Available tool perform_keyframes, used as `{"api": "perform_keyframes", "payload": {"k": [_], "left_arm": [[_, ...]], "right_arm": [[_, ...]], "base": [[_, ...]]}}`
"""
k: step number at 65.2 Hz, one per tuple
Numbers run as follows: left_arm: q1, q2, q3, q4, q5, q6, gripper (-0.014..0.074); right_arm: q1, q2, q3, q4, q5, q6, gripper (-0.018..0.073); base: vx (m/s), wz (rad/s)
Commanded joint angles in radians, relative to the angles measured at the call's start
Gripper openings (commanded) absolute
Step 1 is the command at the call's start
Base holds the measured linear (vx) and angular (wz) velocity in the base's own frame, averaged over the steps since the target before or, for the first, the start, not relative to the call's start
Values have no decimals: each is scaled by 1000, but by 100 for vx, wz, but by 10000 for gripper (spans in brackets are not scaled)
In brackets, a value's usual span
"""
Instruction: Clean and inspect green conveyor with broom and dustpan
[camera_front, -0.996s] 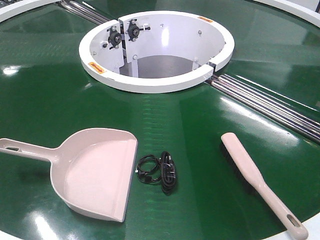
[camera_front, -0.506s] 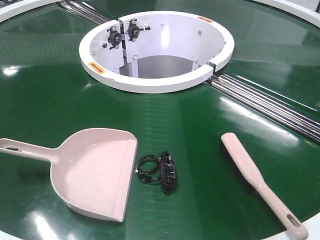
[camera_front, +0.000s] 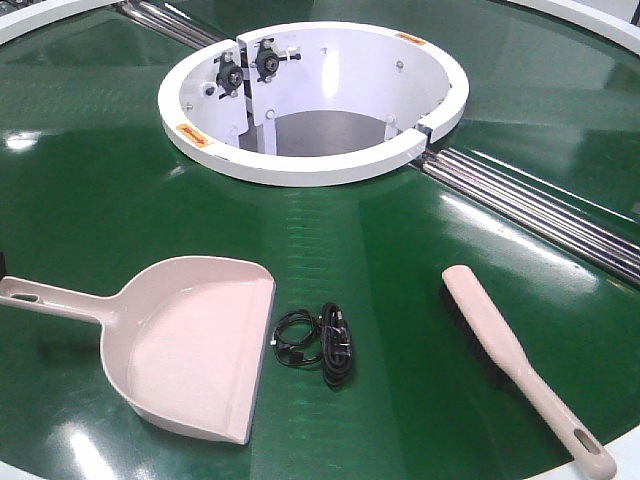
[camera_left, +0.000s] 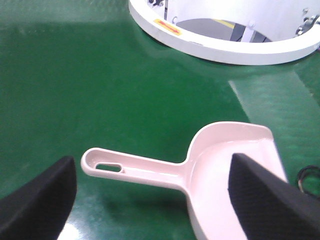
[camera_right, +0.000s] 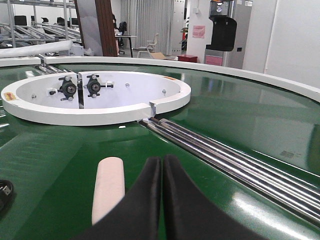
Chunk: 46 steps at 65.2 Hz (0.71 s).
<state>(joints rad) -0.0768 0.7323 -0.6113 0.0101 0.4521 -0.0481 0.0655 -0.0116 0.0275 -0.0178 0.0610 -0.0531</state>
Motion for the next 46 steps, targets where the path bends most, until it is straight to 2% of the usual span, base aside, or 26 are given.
{"api": "perform_keyframes", "payload": {"k": [1,8,19,25,30,37,46], "left_arm": [[1,7,-39,-41,-75,7,593],[1,64,-111,-10,46,154,593],[1,244,-345,-10,341,403,593],[1,361,-479,-10,500,595,593],[1,453,-569,-10,589,725,593],[1,560,-679,-10,660,820,592],[-9,660,-725,-10,664,920,572]], "right_arm": [[-3,-11,4,-9,-71,-3,-8],[-3,-11,4,-9,-70,-3,-8],[-3,-11,4,-9,-70,-3,-8],[-3,-11,4,-9,-70,-3,-8],[-3,-11,4,-9,-70,-3,-8],[-3,-11,4,-9,-70,-3,-8],[-3,-11,4,-9,-70,-3,-8]], "base": [[0,0],[0,0],[0,0],[0,0],[0,0],[0,0],[0,0]]}}
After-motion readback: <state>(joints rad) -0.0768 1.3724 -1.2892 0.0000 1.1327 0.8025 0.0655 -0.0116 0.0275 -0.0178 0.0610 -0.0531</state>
